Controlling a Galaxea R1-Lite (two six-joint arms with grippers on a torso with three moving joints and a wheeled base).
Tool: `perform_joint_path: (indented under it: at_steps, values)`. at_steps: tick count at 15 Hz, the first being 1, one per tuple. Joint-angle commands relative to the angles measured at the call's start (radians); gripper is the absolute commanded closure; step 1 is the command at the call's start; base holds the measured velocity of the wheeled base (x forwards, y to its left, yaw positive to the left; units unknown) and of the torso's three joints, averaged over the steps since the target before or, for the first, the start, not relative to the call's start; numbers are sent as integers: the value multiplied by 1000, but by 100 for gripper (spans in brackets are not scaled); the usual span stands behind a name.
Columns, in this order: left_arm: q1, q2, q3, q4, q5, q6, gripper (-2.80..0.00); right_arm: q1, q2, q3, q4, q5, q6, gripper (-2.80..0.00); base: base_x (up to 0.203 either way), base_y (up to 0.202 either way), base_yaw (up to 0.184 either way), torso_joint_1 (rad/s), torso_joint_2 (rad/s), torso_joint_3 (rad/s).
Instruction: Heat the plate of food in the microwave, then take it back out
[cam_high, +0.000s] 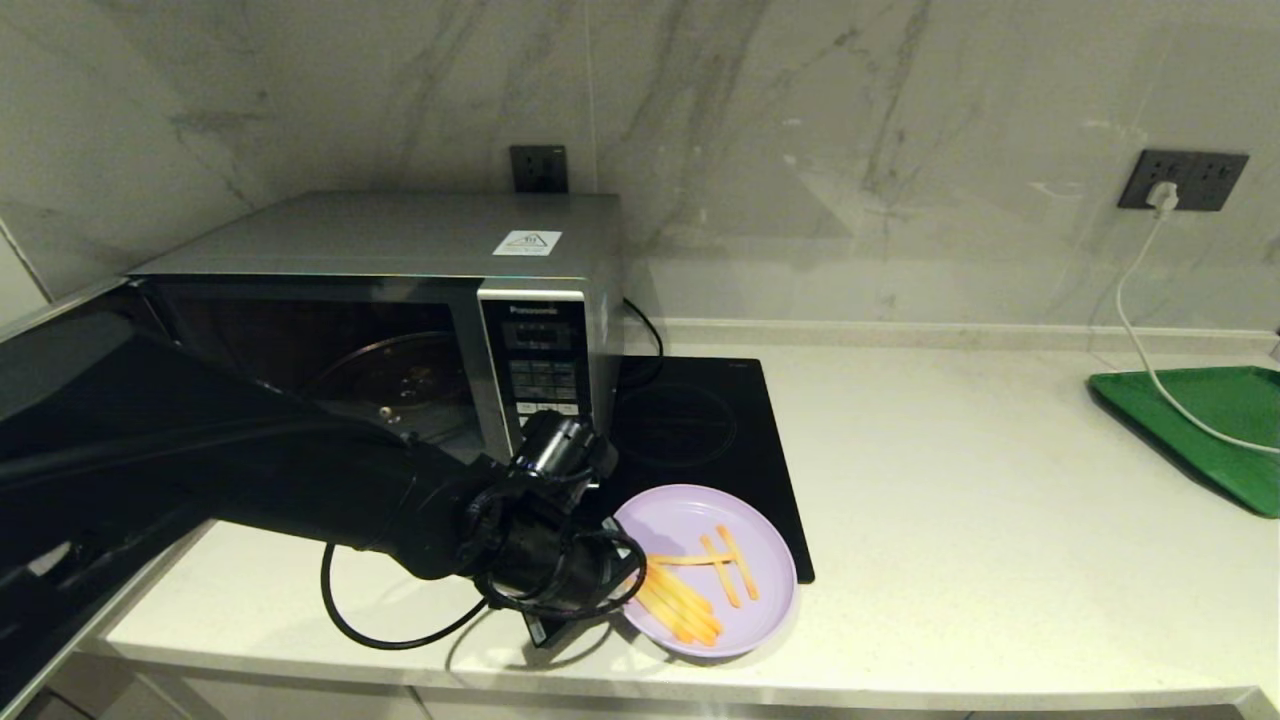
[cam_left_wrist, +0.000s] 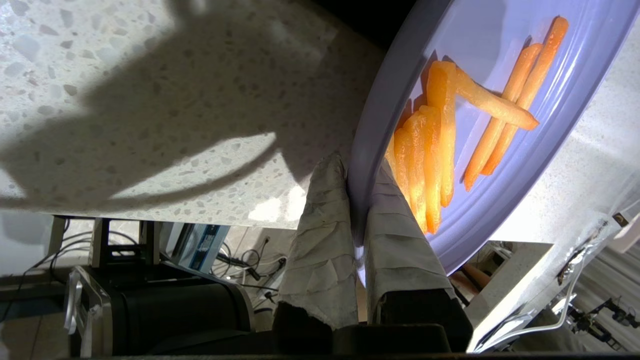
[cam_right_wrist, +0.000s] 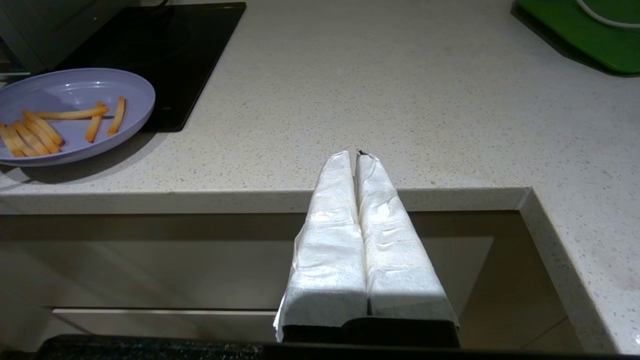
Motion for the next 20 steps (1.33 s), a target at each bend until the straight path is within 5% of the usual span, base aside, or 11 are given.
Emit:
perform_joint_path:
  at_steps: [1,20]
  values:
    - [0,16,-18,4,0,-6,0,0,2,-1,2,0,0,0,0,0,0,0,0,0]
    - [-12,58,-106,61,-16,-8,0,0,2,-1,1,0,0,0,0,0,0,0,0,0]
